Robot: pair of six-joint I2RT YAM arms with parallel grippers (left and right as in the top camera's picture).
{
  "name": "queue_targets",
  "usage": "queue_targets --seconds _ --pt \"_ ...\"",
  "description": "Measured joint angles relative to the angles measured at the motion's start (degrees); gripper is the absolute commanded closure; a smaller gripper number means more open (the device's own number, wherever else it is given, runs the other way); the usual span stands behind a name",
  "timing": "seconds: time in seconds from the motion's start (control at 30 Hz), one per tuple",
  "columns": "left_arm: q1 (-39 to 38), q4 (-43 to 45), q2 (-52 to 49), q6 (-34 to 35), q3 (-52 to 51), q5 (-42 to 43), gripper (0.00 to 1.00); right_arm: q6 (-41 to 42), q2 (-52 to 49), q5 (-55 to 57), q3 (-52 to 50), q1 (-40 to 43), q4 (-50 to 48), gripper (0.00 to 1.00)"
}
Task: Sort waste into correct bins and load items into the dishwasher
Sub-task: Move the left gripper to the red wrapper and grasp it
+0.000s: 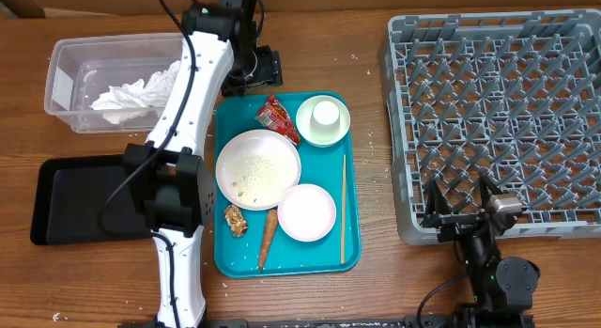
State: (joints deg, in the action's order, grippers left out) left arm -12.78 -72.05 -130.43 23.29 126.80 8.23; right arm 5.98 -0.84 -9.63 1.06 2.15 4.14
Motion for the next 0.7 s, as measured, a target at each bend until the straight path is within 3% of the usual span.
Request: queue_targets --seconds 0.3,0.7 --pt "-3.8 13.2 -0.2 6.9 -9.4 -1.2 0.23 0.0 0.0 0.0 0.0 0.0 0.0 0.0" --pt "-8.9 14.2 -3.4 11.8 -10.2 -11.0 0.27 0.0 0.0 0.0 0.0 0.0 0.0 0.0"
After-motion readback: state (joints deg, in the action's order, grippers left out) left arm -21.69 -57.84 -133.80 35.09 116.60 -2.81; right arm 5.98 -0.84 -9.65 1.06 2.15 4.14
